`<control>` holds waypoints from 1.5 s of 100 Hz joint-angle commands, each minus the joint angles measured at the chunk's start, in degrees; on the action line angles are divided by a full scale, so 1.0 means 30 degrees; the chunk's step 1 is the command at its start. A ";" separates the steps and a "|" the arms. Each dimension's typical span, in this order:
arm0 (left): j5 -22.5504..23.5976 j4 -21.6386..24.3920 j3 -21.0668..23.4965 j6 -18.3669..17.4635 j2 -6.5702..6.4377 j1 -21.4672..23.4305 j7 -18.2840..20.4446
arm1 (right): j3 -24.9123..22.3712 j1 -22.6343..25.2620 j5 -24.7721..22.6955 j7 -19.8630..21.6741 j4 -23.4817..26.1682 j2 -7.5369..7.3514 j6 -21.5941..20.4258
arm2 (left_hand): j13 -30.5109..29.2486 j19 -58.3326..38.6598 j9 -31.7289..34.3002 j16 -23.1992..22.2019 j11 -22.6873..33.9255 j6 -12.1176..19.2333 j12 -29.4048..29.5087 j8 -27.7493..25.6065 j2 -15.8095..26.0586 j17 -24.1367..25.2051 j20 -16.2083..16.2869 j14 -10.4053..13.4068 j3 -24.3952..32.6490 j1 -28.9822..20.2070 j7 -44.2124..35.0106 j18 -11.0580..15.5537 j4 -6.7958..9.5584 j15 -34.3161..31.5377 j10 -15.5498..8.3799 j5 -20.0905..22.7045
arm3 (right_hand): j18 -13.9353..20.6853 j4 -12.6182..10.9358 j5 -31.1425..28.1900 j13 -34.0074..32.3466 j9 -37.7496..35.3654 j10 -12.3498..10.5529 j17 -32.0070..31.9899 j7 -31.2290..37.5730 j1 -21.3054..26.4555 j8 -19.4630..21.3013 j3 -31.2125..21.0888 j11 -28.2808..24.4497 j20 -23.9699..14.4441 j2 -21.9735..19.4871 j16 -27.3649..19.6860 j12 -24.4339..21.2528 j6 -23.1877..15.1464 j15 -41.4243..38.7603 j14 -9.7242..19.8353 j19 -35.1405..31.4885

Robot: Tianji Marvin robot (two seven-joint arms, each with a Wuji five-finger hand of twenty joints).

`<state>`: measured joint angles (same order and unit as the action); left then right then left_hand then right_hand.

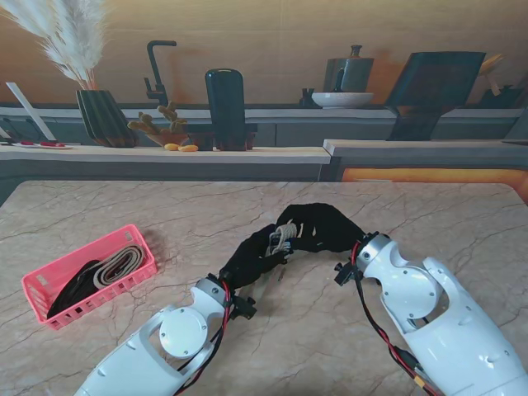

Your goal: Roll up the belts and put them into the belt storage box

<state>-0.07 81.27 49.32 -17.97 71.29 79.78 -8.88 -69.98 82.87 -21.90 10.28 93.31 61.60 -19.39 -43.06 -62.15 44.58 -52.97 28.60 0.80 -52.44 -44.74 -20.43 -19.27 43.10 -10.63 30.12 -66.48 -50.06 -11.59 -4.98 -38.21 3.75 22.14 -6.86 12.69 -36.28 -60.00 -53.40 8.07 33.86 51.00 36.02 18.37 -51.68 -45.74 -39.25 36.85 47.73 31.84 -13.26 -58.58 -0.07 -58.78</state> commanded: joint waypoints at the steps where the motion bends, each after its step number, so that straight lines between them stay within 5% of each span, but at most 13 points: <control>1: -0.0185 0.0041 -0.0040 0.0010 0.0078 0.0021 0.0101 | 0.0295 -0.0054 -0.0281 0.0041 -0.0115 0.0073 -0.0024 | -0.0555 -0.0176 0.1299 -0.0301 0.1828 0.1126 -0.0667 0.0085 0.1992 0.0131 -0.0179 0.0531 0.0759 -0.2496 0.0057 -0.0065 -0.0008 -0.1227 -0.1165 -0.0205 | 0.0209 0.0393 -0.1781 -0.0987 -0.1610 -0.1709 0.0397 0.1991 0.1182 -0.0090 -0.0038 0.0408 0.0030 -0.0566 -0.0337 -0.0600 -0.1543 0.0418 0.0087 -0.0646; 18: -0.0426 0.0052 -0.0068 -0.0071 0.0045 -0.0006 0.0335 | 0.0627 -0.0405 -0.0750 -0.0055 -0.0437 0.0058 -0.0160 | -0.0546 -0.0089 0.1534 -0.0483 0.1285 0.1019 -0.1090 0.0282 0.1367 0.0228 -0.0215 0.0357 0.0604 -0.2433 0.0361 -0.0143 -0.0384 -0.1028 -0.1023 0.0015 | 0.0283 0.0443 -0.2564 -0.1634 -0.2604 -0.2031 0.0689 0.2226 0.0888 -0.0290 -0.0421 0.1364 0.0183 0.0194 -0.1039 -0.1136 -0.1680 0.1778 0.0055 -0.0751; 32: -0.0399 0.0022 -0.0066 -0.0060 0.0038 -0.0065 0.0374 | 0.0902 -0.0592 -0.1086 -0.0750 -0.0589 0.0210 -0.0023 | -0.0433 0.0124 0.2520 -0.0727 -0.2052 0.0627 -0.2834 0.1305 -0.0394 0.0462 -0.0225 0.0071 0.1269 -0.1094 0.1635 -0.0173 -0.0966 -0.0445 -0.0686 0.0434 | 0.0160 0.0420 -0.4117 -0.3150 -0.4526 -0.2012 0.1319 0.3045 0.1274 -0.0501 -0.0900 0.1752 0.0357 0.0253 -0.1793 -0.2001 -0.1668 0.2569 -0.0223 -0.1186; 41: -0.0372 -0.0080 -0.0110 -0.0082 0.0041 -0.0158 0.0403 | 0.1098 -0.0580 -0.1104 -0.1553 -0.0578 0.0416 0.0478 | -0.0119 0.0267 0.2442 -0.0516 -0.3389 0.0390 -0.2513 0.1749 -0.1736 0.0639 -0.0210 0.0162 0.2987 0.1723 0.2314 -0.0206 -0.0657 -0.0416 -0.0409 0.0319 | 0.0127 0.0432 -0.3996 -0.3589 -0.4870 -0.1782 0.1481 0.3186 0.1449 -0.0366 -0.0975 0.2049 0.0491 -0.0012 -0.2350 -0.2485 -0.1359 0.3295 -0.0376 -0.1428; 44: -0.0285 -0.0137 -0.0130 -0.0115 0.0039 -0.0201 0.0393 | 0.1162 -0.0574 -0.1135 -0.1866 -0.0579 0.0493 0.0644 | 0.0317 0.0358 0.2117 0.0963 -0.3317 0.0278 -0.2740 0.1755 -0.1986 0.0766 -0.0178 0.0334 0.2912 0.3538 0.2537 -0.0199 -0.0380 -0.0946 -0.0371 0.0145 | 0.0085 0.0414 -0.3871 -0.3702 -0.4953 -0.1662 0.1544 0.3246 0.1538 -0.0241 -0.0981 0.2106 0.0522 -0.0090 -0.2473 -0.2604 -0.1174 0.3443 -0.0454 -0.1513; 53: 0.0027 -0.0239 -0.0153 -0.0146 0.0063 -0.0264 0.0216 | 0.1330 -0.0523 -0.1304 -0.2787 -0.0535 0.0711 0.1198 | 0.0607 0.0463 0.0404 0.1454 -0.0373 -0.0184 -0.0903 0.1968 -0.1895 0.0916 -0.0092 0.0354 0.2278 0.6526 0.3221 -0.0228 -0.0014 -0.1168 -0.0334 0.0003 | -0.0062 0.0375 -0.3662 -0.4151 -0.5219 -0.1381 0.1751 0.3351 0.1641 0.0066 -0.1036 0.2139 0.0598 -0.0195 -0.2740 -0.2911 -0.0671 0.3680 -0.0593 -0.1819; 60: 0.0222 -0.0230 -0.0160 -0.0011 0.0124 -0.0259 -0.0070 | 0.1496 -0.0491 -0.1415 -0.3469 -0.0503 0.0878 0.1677 | 0.0710 0.0449 -0.0555 0.1470 0.1470 -0.0492 0.2672 0.2168 -0.1408 0.1019 0.0008 0.0202 0.2468 0.8798 0.3506 -0.0353 0.0649 -0.1190 -0.0250 -0.0144 | -0.0145 0.0377 -0.3721 -0.4418 -0.5423 -0.1224 0.1920 0.3328 0.1623 0.0016 -0.1167 0.2078 0.0629 -0.0109 -0.2805 -0.3038 -0.0365 0.3662 -0.0686 -0.1995; 71: 0.0467 -0.0287 -0.0215 0.0182 0.0141 -0.0350 -0.0176 | 0.1763 -0.0484 -0.1443 -0.4252 -0.0483 0.1088 0.2245 | 0.0996 0.0603 -0.1100 0.1696 0.1121 -0.0938 0.3708 0.2727 -0.2008 0.1306 -0.0041 -0.0019 0.2173 1.0420 0.4520 -0.0484 0.0508 -0.0875 -0.0021 -0.0434 | -0.0343 0.0436 -0.3827 -0.4679 -0.5626 -0.1020 0.2030 0.3331 0.1547 -0.0147 -0.1442 0.1997 0.0770 -0.0006 -0.2954 -0.3345 0.0039 0.3668 -0.0830 -0.2281; 91: 0.0305 -0.0306 -0.0192 0.0694 0.0120 -0.0473 0.0072 | 0.1685 -0.0543 -0.2643 -0.5106 -0.0253 0.1130 0.1986 | 0.1390 0.1960 -0.1158 0.4147 -0.1110 -0.1111 0.6691 0.4086 -0.0927 0.1590 -0.1077 -0.0034 0.1395 0.9228 0.6185 -0.0528 0.0698 0.1646 0.0378 -0.0364 | -0.0308 0.0480 -0.3836 -0.4509 -0.5579 -0.1249 0.1818 0.3298 0.1456 -0.0271 -0.1412 0.2067 0.0959 -0.0046 -0.3059 -0.3587 -0.0158 0.3785 -0.0776 -0.2326; 111: -0.0171 -0.0315 0.0019 0.0803 -0.0035 -0.0625 0.0809 | 0.0963 -0.0375 -0.3715 -0.5054 0.0798 0.0945 0.0862 | 0.1545 0.3567 -0.0462 0.7184 -0.2311 -0.0783 0.8683 0.4839 -0.1354 0.1726 -0.2636 0.0402 0.2238 0.8493 0.6812 -0.0484 0.0735 0.4260 0.0400 0.0581 | -0.0274 0.0479 -0.3743 -0.3918 -0.5466 -0.1548 0.1260 0.3375 0.1435 -0.0185 -0.1256 0.2118 0.1141 -0.0120 -0.3038 -0.3620 -0.0570 0.3836 -0.0763 -0.2195; 150: -0.0186 -0.0228 0.0134 0.0573 -0.0352 -0.0869 0.1830 | -0.0017 -0.0030 -0.5695 -0.5719 0.3208 0.0812 -0.1021 | 0.1964 0.5272 0.0601 0.8834 -0.3270 -0.0152 1.0072 0.4973 -0.1483 0.2151 -0.3639 0.1028 0.2420 0.8458 0.6946 -0.0648 0.0604 0.5993 -0.0243 0.1693 | -0.0202 0.0501 -0.3619 -0.3528 -0.5495 -0.1950 0.0907 0.3435 0.1219 -0.0259 -0.1281 0.2337 0.1489 -0.0188 -0.3101 -0.3618 -0.0823 0.3993 -0.0473 -0.1778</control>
<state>-0.65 80.36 49.92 -16.34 70.05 77.17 -3.24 -69.80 82.89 -38.71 -6.66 100.81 64.03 -21.71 -37.86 -46.96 44.61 -27.39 19.94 -2.04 -23.05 -29.62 -24.33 -13.52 32.89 -10.06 36.94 -40.34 -29.90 -13.35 -4.51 -20.66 5.24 25.31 -7.65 13.30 -44.03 -71.05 -68.20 3.58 37.57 53.89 37.20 16.61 -51.81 -38.82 -35.87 39.38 38.95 21.20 -9.09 -47.38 -3.02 -64.02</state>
